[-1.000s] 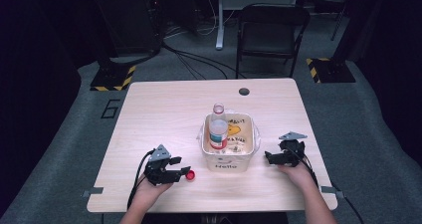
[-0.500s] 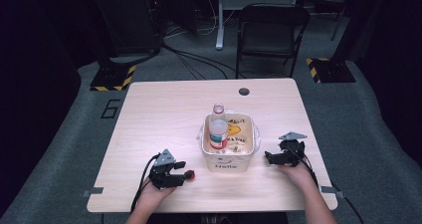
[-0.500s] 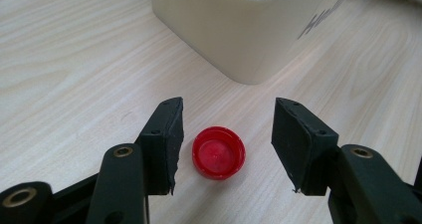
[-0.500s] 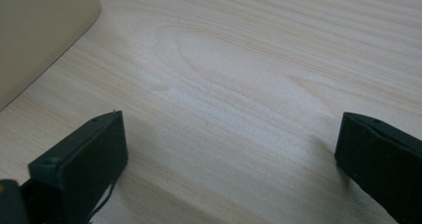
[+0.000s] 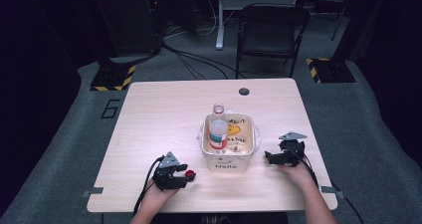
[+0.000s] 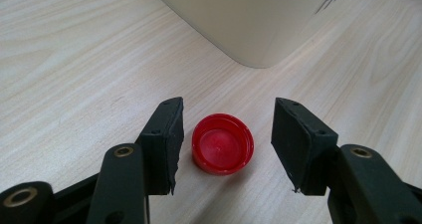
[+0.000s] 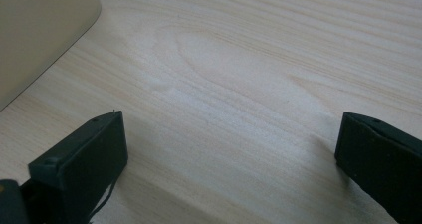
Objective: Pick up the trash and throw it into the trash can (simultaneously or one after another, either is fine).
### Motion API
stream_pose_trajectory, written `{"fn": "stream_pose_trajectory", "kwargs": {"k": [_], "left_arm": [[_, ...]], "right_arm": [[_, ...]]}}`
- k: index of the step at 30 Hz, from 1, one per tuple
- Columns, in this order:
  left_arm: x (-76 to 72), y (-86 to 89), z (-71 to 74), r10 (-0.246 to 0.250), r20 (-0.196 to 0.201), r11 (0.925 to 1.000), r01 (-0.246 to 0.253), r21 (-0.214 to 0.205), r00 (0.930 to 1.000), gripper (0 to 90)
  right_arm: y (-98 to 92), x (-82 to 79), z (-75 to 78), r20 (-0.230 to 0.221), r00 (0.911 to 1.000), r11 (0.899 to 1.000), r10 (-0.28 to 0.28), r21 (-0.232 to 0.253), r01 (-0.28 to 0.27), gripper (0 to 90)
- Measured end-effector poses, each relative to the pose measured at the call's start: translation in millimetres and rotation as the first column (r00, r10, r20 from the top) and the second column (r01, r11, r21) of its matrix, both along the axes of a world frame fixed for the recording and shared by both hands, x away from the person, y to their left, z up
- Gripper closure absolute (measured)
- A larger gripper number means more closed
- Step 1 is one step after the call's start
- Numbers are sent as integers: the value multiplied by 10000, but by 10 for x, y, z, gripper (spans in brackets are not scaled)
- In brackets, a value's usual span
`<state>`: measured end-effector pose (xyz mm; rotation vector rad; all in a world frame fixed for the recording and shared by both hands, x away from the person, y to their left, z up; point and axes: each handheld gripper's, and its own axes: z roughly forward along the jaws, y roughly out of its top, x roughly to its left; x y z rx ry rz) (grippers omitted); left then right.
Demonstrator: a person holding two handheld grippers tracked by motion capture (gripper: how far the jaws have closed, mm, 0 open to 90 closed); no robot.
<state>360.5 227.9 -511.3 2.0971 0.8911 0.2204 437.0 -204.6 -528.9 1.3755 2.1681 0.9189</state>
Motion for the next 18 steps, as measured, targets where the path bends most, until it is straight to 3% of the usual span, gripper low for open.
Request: {"fn": "stream_pose_trajectory", "kwargs": {"k": [10,11,13,18], "left_arm": [[6,-45,-76,43,-271,10000,-40,87,9996,470],[18,-42,-78,-55,-12,9996,56,288,10000,476],[7,-60,-87,68,-174,9997,-63,245,9998,492],[9,-61,-98,47,30,9990,-48,454,10000,569]], "right_arm": [[0,0,0,-2,10000,10000,0,-1,0,0],[0,0,0,0,10000,10000,0,-2,0,0],[0,0,0,0,10000,10000,0,-1,0,0],[0,0,0,4,10000,10000,0,-1,0,0]]}}
